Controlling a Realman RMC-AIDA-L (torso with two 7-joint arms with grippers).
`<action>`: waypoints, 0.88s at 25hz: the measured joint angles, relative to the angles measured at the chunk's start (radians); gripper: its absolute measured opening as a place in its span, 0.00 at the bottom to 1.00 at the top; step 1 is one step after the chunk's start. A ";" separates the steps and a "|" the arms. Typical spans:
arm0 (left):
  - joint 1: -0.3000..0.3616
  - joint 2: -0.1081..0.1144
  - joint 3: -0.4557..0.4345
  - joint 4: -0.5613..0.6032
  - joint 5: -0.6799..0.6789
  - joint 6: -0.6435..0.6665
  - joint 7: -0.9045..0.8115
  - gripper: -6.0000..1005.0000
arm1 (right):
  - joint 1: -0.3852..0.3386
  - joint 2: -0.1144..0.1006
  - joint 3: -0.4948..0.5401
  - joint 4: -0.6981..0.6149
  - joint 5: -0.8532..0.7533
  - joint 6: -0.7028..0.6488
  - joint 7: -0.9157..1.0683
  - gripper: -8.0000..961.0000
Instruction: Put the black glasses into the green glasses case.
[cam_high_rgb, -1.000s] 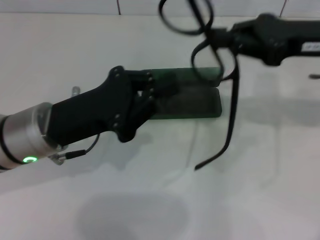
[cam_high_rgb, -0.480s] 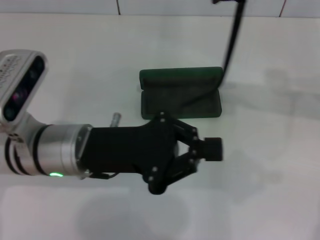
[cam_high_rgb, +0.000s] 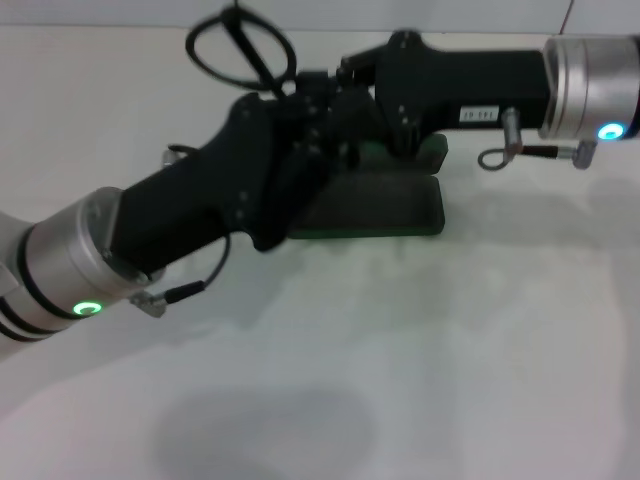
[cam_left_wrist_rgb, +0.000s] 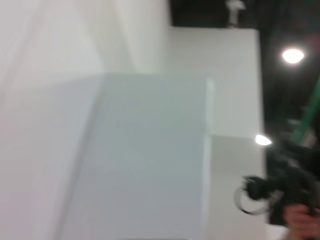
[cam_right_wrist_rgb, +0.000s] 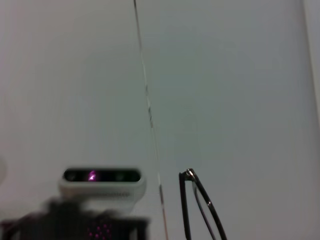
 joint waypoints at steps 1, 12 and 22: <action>0.002 0.001 -0.001 -0.012 -0.016 -0.003 -0.003 0.04 | -0.005 0.000 -0.012 -0.002 0.000 0.004 0.000 0.04; 0.006 0.007 0.000 -0.048 -0.025 -0.029 -0.029 0.04 | -0.038 -0.002 -0.016 -0.019 0.002 0.027 0.005 0.04; -0.001 0.012 0.002 0.032 0.136 0.025 -0.027 0.04 | -0.050 -0.003 0.069 -0.018 0.049 0.029 -0.013 0.04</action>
